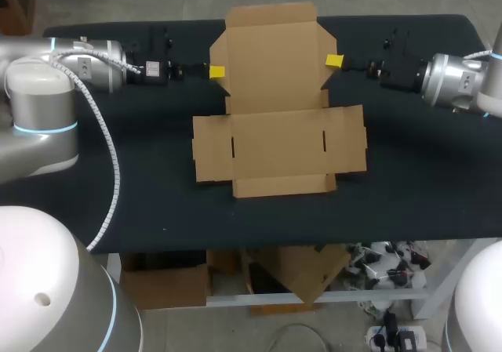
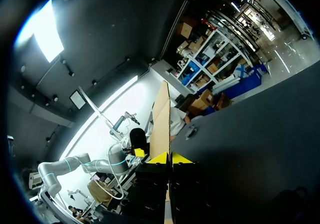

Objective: Assemble the packaging by folding the flat box into shape, placing the metal phone stand inside, and closing the box properly

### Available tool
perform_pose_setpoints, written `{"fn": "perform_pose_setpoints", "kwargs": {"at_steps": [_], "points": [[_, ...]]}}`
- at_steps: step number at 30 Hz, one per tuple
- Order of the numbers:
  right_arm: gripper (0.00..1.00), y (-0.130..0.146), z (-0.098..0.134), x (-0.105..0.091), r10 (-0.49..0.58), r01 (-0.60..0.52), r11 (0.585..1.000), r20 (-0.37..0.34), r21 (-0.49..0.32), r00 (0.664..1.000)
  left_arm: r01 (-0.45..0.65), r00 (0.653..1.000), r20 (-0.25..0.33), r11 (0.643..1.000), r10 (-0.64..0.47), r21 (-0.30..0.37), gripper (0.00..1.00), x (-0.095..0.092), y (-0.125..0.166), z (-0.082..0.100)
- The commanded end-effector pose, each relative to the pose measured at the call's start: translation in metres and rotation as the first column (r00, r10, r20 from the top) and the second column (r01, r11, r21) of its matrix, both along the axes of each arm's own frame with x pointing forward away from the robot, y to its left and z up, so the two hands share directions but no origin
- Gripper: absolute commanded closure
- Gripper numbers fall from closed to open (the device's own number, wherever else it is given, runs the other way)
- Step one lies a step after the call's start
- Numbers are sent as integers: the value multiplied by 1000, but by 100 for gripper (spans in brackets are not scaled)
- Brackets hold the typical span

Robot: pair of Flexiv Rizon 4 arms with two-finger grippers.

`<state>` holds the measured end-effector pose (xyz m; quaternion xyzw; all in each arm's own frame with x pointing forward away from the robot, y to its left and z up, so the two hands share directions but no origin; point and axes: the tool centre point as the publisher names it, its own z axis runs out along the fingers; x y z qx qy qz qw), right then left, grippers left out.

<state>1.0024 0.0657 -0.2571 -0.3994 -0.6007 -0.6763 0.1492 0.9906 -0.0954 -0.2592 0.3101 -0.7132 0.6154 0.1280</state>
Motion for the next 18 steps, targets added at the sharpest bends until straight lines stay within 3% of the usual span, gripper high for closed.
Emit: {"fn": "perform_pose_setpoints", "kwargs": {"at_steps": [1,18], "points": [[100,1,-2,1,3,-3,1000,6,9,1000,22,1000,2,1000,-22,-19,49,5,-3,-3],[100,3,-1,1,8,-8,1000,21,27,1000,90,996,9,991,-89,-94,52,7,-18,0]]}}
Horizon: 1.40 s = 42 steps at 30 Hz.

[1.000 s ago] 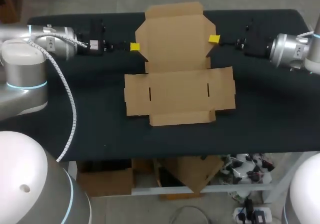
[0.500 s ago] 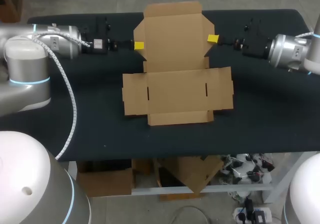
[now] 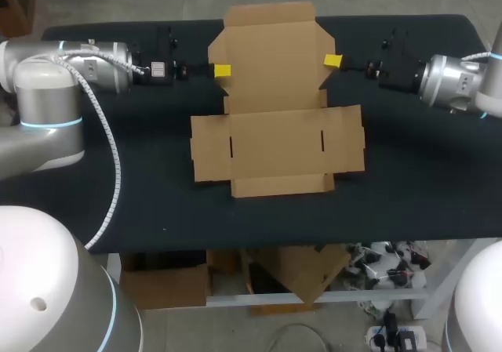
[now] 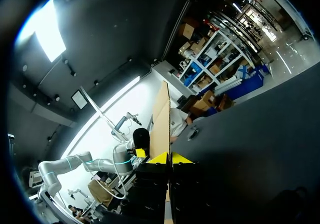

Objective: Assemble the packaging by folding the flat box into shape, placing the metal phone stand inside, and closing the box properly

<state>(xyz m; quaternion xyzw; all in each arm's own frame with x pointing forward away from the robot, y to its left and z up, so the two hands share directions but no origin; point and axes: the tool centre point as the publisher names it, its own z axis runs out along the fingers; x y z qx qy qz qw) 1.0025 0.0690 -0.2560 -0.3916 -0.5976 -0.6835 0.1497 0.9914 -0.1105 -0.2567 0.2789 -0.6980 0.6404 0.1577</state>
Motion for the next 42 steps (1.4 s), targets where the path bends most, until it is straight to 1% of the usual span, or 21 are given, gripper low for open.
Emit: {"fn": "perform_pose_setpoints", "kwargs": {"at_steps": [1,9,19,26,42], "points": [[100,-1,-2,1,3,-3,1000,7,13,1000,29,1000,-2,999,-29,-17,52,7,-4,-2],[100,1,-2,1,6,-6,1000,12,22,1000,62,998,2,998,-62,-32,53,8,-13,1],[100,4,-2,1,15,-16,1000,14,25,1000,86,996,5,996,-86,-37,58,5,-24,2],[100,5,-1,2,20,-21,999,16,27,1000,99,995,10,994,-99,-39,58,6,-29,4],[100,6,-1,3,26,-26,999,18,31,999,120,993,8,992,-120,-46,65,7,-40,4]]}}
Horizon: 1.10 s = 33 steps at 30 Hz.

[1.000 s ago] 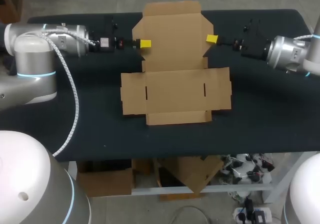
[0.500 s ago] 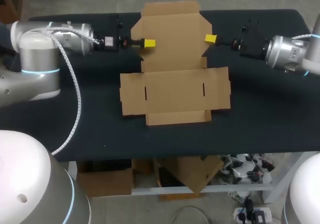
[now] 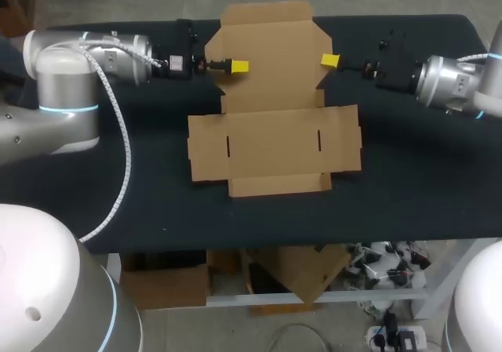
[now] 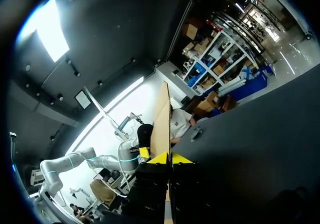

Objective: Assemble the packaging by folding the flat box into shape, placing the metal phone stand inside, and closing the box properly

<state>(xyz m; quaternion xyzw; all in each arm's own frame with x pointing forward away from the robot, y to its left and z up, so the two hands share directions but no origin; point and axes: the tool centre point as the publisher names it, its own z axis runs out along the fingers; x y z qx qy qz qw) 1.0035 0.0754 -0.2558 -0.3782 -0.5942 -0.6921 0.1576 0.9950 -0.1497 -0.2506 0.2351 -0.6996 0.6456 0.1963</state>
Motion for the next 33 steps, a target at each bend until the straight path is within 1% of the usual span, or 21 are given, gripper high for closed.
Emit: {"fn": "perform_pose_setpoints", "kwargs": {"at_steps": [1,11,16,17,19,22,25,33], "points": [[100,0,-2,2,5,-5,1000,3,7,1000,11,1000,0,1000,-11,-6,65,3,-1,-2],[100,1,-1,2,6,-6,1000,5,8,1000,16,1000,1,1000,-16,-10,72,3,-2,-2],[100,1,-1,2,7,-7,1000,5,8,1000,17,1000,-2,1000,-17,-12,78,3,-3,-2],[100,1,-1,2,7,-7,1000,5,7,1000,17,1000,-3,1000,-17,-12,81,3,-3,-2],[100,2,-1,1,7,-7,1000,5,7,1000,16,1000,-4,1000,-16,-13,92,3,-2,-2],[100,2,-1,1,7,-7,1000,7,8,1000,17,1000,-3,1000,-17,-15,98,3,-2,-2],[100,2,-1,1,7,-7,1000,8,8,1000,18,1000,-3,1000,-18,-16,100,2,-2,-2],[100,2,0,0,6,-6,1000,7,12,1000,24,1000,0,1000,-24,-17,100,1,-2,-2]]}}
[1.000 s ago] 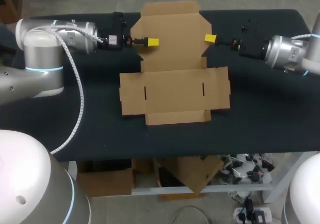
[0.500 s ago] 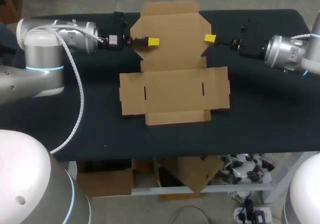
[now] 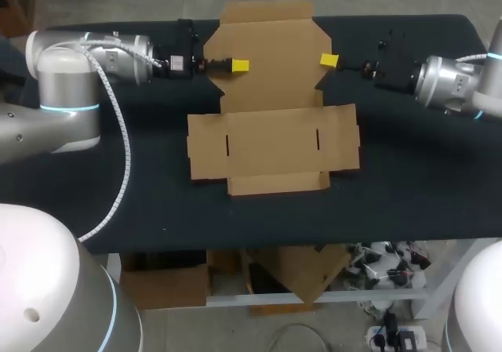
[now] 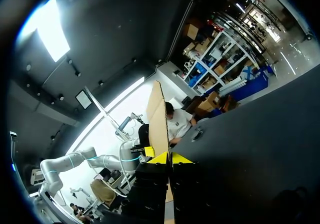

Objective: Assemble the packaging by folding the flat box into shape, placing the metal phone stand inside, and closing the box properly

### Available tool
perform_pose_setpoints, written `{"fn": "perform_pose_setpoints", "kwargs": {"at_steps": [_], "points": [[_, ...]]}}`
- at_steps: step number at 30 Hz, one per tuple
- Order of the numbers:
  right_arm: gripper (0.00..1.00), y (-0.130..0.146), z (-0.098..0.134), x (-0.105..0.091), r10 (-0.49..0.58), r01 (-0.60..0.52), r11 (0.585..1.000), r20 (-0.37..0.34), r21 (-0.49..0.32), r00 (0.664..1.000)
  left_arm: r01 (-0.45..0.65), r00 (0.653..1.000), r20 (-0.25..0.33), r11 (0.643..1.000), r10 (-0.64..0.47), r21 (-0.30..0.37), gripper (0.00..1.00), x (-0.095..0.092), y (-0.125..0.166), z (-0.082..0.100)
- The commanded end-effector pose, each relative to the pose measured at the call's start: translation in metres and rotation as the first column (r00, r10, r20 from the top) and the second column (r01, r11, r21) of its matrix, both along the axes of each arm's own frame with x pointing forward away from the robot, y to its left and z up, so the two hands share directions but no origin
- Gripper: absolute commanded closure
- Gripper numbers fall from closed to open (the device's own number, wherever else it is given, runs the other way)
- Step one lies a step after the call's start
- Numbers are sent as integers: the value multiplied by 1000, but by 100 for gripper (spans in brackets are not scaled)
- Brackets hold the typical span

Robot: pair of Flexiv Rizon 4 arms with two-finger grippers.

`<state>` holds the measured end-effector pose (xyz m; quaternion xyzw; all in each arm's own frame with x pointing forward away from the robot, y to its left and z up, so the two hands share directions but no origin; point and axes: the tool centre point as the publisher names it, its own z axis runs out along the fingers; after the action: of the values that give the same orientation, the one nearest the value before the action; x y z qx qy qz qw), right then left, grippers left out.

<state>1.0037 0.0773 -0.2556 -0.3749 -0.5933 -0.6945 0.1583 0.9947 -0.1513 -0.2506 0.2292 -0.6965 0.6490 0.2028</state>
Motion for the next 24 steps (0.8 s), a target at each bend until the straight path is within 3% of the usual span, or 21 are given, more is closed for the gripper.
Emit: {"fn": "perform_pose_setpoints", "kwargs": {"at_steps": [1,2,3,6,13,24], "points": [[98,0,-1,0,3,-3,1000,2,7,1000,12,1000,2,1000,-12,-2,100,2,-1,-2],[82,0,-1,0,2,-2,1000,1,6,1000,12,1000,2,1000,-12,-2,100,2,-1,-2],[73,-1,0,0,1,-1,1000,1,5,1000,13,1000,2,1000,-13,-1,100,2,-1,-2],[63,-5,1,-1,-13,13,1000,0,0,1000,14,1000,0,1000,-14,-2,100,4,1,-2],[61,-24,7,-9,-75,75,996,13,-37,997,5,1000,1,1000,-5,5,100,10,3,-2],[67,-61,14,-34,-184,187,975,37,-119,982,-2,1000,19,1000,2,11,100,23,6,1]]}}
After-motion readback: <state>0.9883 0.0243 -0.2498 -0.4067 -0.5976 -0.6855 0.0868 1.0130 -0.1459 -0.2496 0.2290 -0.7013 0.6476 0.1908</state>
